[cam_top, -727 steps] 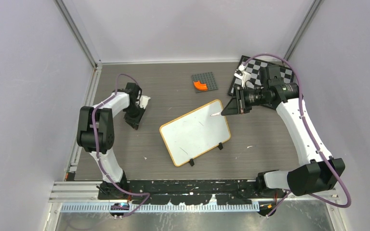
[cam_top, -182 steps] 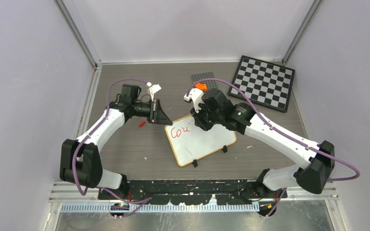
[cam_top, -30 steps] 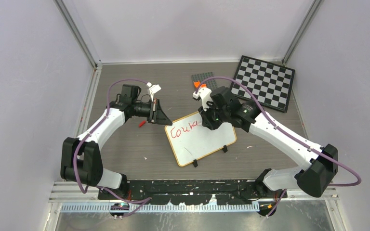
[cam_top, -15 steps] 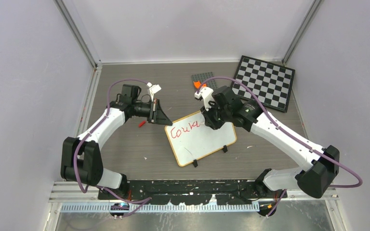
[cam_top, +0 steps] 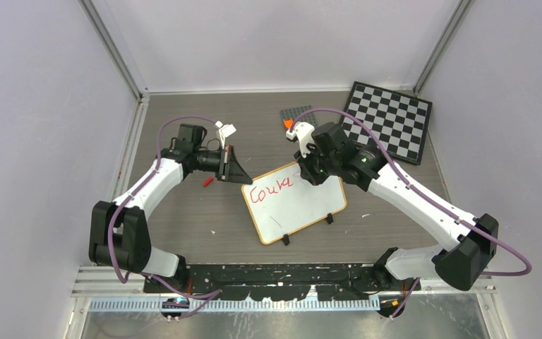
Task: Write a sentence on the whiteboard
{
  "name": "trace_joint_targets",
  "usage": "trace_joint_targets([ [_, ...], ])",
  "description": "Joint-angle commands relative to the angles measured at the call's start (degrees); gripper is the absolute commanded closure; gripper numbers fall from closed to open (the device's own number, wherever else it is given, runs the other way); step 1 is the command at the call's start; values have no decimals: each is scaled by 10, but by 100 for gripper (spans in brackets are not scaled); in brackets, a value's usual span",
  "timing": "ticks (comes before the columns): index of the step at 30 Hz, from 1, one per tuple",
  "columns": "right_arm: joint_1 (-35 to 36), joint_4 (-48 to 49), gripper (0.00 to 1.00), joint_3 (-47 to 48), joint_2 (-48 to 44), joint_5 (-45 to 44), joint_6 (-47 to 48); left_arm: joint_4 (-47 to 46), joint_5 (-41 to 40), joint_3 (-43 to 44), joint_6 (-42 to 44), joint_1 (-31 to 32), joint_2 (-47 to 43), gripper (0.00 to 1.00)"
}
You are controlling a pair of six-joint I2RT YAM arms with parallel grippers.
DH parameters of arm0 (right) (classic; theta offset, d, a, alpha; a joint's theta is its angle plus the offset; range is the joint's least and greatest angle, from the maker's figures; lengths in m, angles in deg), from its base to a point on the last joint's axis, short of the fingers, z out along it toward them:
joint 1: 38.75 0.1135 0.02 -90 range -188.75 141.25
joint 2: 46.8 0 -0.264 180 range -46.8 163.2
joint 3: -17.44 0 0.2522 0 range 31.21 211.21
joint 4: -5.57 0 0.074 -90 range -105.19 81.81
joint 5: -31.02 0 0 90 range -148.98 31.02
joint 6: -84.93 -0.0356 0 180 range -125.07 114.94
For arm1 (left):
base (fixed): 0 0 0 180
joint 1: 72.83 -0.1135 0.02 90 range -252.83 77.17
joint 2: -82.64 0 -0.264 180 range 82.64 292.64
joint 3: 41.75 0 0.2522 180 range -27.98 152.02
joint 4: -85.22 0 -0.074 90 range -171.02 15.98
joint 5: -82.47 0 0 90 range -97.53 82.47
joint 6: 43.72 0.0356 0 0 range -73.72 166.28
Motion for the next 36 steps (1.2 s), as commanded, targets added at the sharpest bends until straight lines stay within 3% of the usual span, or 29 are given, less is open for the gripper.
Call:
trace_joint_targets([
  [1,-1,32,100,22,3,-15,4,4,-43,9,4,1,8,100],
  [21,1,11,100,-22,-8,8,21,10,-43,11,10,1,11,100],
  [36,-11,18,100,29,1,-9,21,10,-44,14,7,1,10,100],
])
